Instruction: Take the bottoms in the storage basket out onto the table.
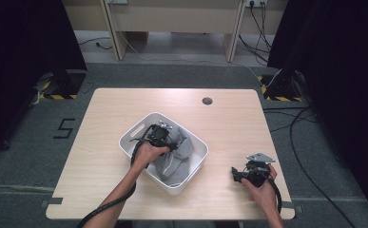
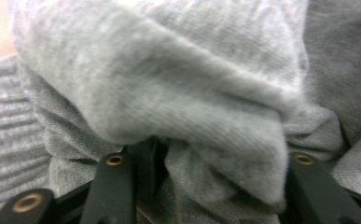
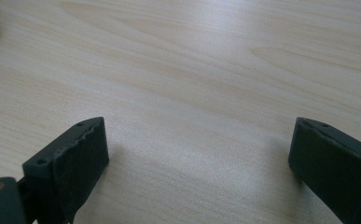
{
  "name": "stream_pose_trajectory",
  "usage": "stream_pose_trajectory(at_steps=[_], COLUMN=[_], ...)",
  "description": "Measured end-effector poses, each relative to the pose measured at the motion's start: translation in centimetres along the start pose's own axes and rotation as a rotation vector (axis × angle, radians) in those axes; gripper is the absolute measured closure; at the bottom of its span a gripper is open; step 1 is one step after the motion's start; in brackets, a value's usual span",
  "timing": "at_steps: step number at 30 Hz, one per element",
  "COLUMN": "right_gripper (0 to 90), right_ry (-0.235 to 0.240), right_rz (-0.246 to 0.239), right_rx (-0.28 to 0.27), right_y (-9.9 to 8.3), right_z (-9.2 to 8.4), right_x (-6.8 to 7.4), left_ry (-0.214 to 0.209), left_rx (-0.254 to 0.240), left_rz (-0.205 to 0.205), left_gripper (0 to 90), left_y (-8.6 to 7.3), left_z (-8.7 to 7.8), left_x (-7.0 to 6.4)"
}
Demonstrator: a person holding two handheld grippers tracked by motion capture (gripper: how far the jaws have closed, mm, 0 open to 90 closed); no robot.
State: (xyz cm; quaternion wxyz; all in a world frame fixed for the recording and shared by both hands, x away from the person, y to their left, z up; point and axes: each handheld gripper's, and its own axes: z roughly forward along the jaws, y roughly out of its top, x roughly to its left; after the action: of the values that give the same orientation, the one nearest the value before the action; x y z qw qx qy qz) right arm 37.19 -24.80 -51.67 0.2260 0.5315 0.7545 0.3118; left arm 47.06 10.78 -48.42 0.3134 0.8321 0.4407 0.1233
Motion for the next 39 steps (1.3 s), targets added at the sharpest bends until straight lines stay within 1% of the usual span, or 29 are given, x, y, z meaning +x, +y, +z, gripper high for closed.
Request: stream_pose_trajectory(at_steps=[4, 9, 10, 12, 13, 14, 15, 16, 19, 21, 22, 23, 25, 26, 29, 30, 31, 32, 33, 34, 36, 39], right_gripper=[5.6, 5.5, 5.5, 5.3, 5.3, 5.2, 5.2, 5.2, 5.2, 5.3, 5.3, 5.2, 5.3, 5.2, 5.2, 5.2, 5.2, 5.2, 5.2, 5.2, 5.1, 5.1], right_ry=[0.000, 0.001, 0.001, 0.002, 0.003, 0.003, 0.003, 0.003, 0.004, 0.004, 0.004, 0.004, 0.003, 0.003, 0.004, 0.004, 0.003, 0.003, 0.004, 0.004, 0.003, 0.003], right_rz=[-0.001, 0.000, 0.000, -0.001, -0.001, -0.002, -0.002, -0.002, -0.001, -0.001, -0.001, -0.001, -0.002, -0.002, -0.002, -0.002, -0.002, -0.002, -0.002, -0.002, -0.003, -0.003], right_rx=[0.000, 0.000, 0.000, 0.000, 0.000, 0.000, 0.001, 0.000, 0.001, 0.001, 0.001, 0.002, 0.002, 0.002, 0.002, 0.002, 0.002, 0.002, 0.002, 0.002, 0.003, 0.003], right_y=[0.0, 0.0, 0.0, 0.0, 0.0, 0.0, 0.0, 0.0, 0.0, 0.0, 0.0, 0.0, 0.0, 0.0, 0.0, 0.0, 0.0, 0.0, 0.0, 0.0, 0.0, 0.0], right_z=[0.0, 0.0, 0.0, 0.0, 0.0, 0.0, 0.0, 0.0, 0.0, 0.0, 0.0, 0.0, 0.0, 0.0, 0.0, 0.0, 0.0, 0.0, 0.0, 0.0, 0.0, 0.0], right_x=[0.0, 0.0, 0.0, 0.0, 0.0, 0.0, 0.0, 0.0, 0.0, 0.0, 0.0, 0.0, 0.0, 0.0, 0.0, 0.0, 0.0, 0.0, 0.0, 0.0, 0.0, 0.0], left_ry=[0.003, -0.021, -0.021, -0.028, -0.033, -0.033, -0.063, -0.078, -0.109, -0.126, -0.126, -0.133, -0.136, -0.141, -0.143, -0.143, -0.145, -0.148, -0.148, -0.149, -0.143, -0.140], left_rx=[0.001, -0.037, -0.037, -0.066, -0.084, -0.084, -0.111, -0.120, -0.130, -0.144, -0.144, -0.154, -0.174, -0.197, -0.233, -0.233, -0.246, -0.266, -0.266, -0.275, -0.293, -0.320], left_rz=[0.016, 0.020, 0.020, 0.036, 0.036, 0.036, 0.023, 0.019, 0.011, -0.003, -0.003, -0.009, -0.013, -0.018, -0.013, -0.013, -0.015, -0.013, -0.013, -0.006, -0.004, 0.011], left_gripper=[64.4, 69.3, 69.9, 70.4, 70.4, 70.5, 70.5, 70.5, 70.5, 70.6, 70.6, 70.6, 70.8, 70.8, 70.9, 70.9, 70.9, 70.9, 71.0, 70.9, 71.0, 71.1], left_y=[0.2, 0.3, 0.3, 0.7, 0.9, 0.9, 1.1, 1.2, 1.4, 1.6, 1.6, 1.6, 1.8, 2.0, 2.2, 2.2, 2.2, 2.4, 2.4, 2.6, 2.8, 3.1], left_z=[-0.2, -1.2, -1.2, -2.4, -2.9, -2.9, -3.9, -4.3, -5.5, -6.3, -6.3, -6.7, -7.7, -8.7, -10.3, -10.3, -10.8, -11.9, -11.9, -12.9, -14.0, -15.9], left_x=[-0.3, -0.3, -0.3, -0.6, -0.6, -0.6, -0.7, -0.7, -0.4, -0.1, -0.1, 0.1, 0.5, 0.8, 1.1, 1.1, 1.2, 1.4, 1.4, 1.7, 2.0, 2.2])
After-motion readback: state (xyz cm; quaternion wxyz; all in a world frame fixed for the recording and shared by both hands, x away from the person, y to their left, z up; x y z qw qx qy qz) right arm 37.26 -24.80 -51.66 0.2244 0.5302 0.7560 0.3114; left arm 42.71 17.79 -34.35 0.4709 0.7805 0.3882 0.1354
